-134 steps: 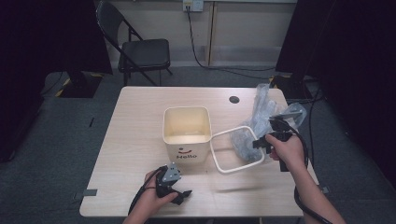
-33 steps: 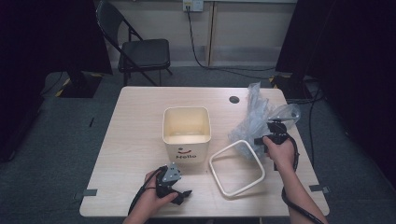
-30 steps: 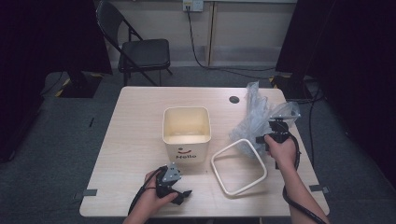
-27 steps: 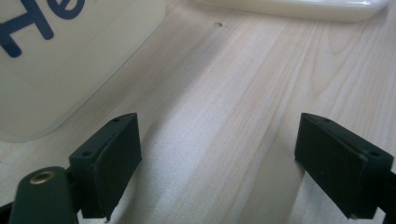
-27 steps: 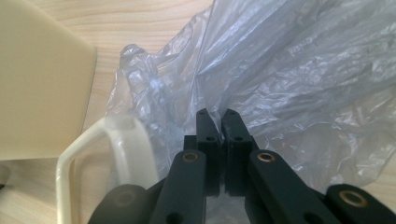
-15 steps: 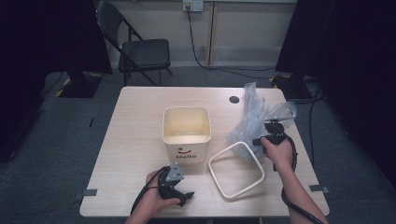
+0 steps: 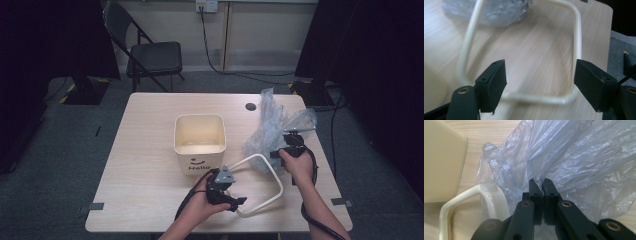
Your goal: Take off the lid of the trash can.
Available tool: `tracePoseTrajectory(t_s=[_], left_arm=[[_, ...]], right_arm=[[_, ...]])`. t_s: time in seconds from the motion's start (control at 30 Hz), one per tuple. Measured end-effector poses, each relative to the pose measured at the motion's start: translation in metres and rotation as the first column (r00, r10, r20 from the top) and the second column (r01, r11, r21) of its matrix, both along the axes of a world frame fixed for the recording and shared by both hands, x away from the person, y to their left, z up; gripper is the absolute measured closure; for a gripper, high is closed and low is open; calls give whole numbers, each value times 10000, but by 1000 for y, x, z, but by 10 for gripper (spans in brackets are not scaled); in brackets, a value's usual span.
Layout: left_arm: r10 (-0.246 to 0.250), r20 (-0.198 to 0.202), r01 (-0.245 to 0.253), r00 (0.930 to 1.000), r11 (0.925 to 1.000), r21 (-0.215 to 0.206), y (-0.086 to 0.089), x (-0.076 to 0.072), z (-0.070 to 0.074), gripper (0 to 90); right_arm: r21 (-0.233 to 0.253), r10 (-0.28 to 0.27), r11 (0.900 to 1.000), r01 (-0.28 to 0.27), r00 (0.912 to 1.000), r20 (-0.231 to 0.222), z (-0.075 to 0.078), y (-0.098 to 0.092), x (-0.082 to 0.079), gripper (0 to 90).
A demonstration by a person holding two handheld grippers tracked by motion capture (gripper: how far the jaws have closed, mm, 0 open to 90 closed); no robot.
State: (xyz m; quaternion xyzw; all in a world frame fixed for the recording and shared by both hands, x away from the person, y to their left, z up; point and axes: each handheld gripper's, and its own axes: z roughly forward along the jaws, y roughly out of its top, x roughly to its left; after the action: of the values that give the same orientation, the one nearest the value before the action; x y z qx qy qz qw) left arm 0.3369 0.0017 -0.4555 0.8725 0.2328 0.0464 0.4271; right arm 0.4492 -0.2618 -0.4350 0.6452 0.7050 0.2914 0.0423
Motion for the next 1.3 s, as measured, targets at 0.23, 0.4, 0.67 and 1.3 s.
tracePoseTrajectory(t_s=[0.23,0.4,0.67,1.3], left_arm=[[-186,-396,230,9990,9933,1133,-13,3,-26,318],[-108,-608,208,9981,9859,1663,-10,4,-27,317],[-161,-218,191,9996,9894,1440,0,5,-7,232],[471,-541,-372,9974,9845,1714,57,0,-10,198]], right_arm=[[-48,-139,9999,140,9998,147,6,-5,1,878],[-38,-582,9983,584,9972,469,19,-17,4,878],[241,-805,9966,785,9922,955,43,-23,7,878],[199,-285,9994,267,9946,1002,61,-6,6,877]])
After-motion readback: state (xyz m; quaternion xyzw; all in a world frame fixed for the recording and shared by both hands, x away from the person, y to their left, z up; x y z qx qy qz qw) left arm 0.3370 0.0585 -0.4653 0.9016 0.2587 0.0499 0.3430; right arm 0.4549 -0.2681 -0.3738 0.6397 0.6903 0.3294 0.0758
